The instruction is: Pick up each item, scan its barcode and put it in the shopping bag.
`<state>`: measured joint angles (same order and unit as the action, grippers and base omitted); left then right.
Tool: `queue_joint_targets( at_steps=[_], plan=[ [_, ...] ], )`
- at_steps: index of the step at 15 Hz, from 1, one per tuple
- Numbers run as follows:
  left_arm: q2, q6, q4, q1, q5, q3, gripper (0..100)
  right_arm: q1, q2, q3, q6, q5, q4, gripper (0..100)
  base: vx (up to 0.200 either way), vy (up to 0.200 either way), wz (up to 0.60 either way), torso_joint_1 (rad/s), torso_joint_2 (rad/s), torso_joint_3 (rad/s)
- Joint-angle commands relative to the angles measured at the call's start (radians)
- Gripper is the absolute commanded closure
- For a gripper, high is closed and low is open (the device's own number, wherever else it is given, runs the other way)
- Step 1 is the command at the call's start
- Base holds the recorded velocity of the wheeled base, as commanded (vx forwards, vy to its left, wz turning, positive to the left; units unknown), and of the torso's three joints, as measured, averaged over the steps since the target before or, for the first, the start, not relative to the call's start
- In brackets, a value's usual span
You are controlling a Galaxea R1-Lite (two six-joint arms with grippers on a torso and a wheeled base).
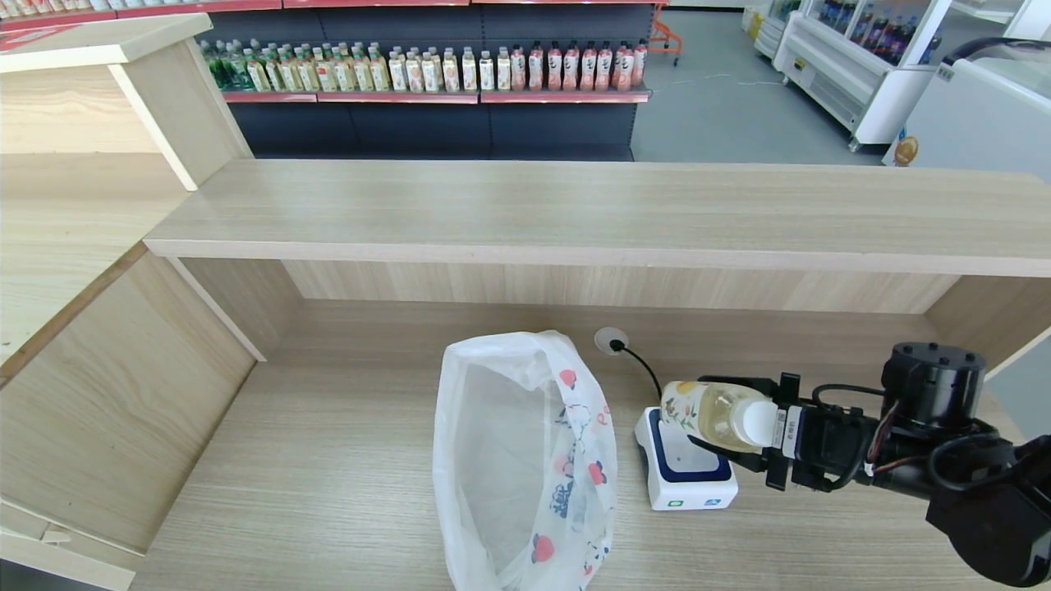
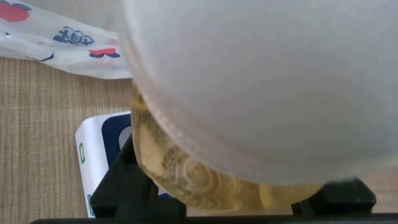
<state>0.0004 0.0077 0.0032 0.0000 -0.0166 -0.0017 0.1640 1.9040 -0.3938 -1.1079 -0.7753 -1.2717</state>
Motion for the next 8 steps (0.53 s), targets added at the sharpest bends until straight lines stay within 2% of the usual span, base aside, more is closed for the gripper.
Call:
queue_joint_targets(
  at_steps=[1,8],
  plan=[
    [0.000,0.000,0.000,0.000,0.000,0.000,0,0.000,0.013,-0.003,-0.001,-0.001,0.000,100,0.000,0.000,0.00,0.000,0.00,0.000],
    [0.000,0.000,0.000,0.000,0.000,0.000,0,0.000,0.015,-0.008,-0.015,0.001,0.002,100,0.000,0.000,0.00,0.000,0.00,0.000]
  ],
)
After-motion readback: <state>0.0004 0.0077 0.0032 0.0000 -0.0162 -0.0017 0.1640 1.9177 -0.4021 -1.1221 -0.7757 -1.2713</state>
